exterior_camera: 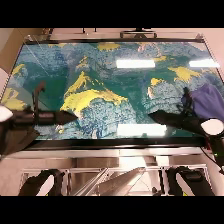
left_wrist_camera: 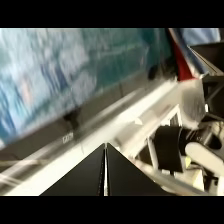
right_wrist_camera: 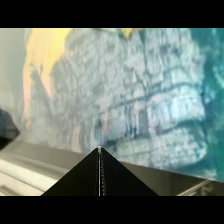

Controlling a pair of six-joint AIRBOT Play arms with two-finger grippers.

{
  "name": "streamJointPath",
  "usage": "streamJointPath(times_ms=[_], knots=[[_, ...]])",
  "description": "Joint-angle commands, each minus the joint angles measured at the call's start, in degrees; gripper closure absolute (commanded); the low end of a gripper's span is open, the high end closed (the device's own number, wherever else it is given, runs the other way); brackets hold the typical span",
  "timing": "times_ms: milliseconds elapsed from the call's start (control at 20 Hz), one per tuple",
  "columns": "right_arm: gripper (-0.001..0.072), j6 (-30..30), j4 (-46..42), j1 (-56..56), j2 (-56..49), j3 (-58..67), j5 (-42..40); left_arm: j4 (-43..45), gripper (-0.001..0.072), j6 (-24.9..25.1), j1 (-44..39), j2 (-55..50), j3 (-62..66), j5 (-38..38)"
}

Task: Fold the shirts.

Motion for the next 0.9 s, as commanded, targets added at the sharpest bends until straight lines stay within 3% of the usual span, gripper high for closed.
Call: streamJointPath(times_ms=[0, 250, 850], knots=[[0.0691, -0.37, -0.22, 4.15, 0.61, -3.65, -3.15, -0.04, 0.0706, 0.33, -0.57, 8.24, -11.39, 2.64], [0.0691, -1.16, 0.20, 4.15, 0.55, -3.67, -3.96, -0.02, 0.0705, 0.28, -0.55, 12.85, -13.70, 3.87], [0.0691, -1.18, 0.22, 4.15, 0.55, -3.67, -3.96, -0.13, 0.0704, 0.28, -0.55, 12.81, -13.70, 4.96]])
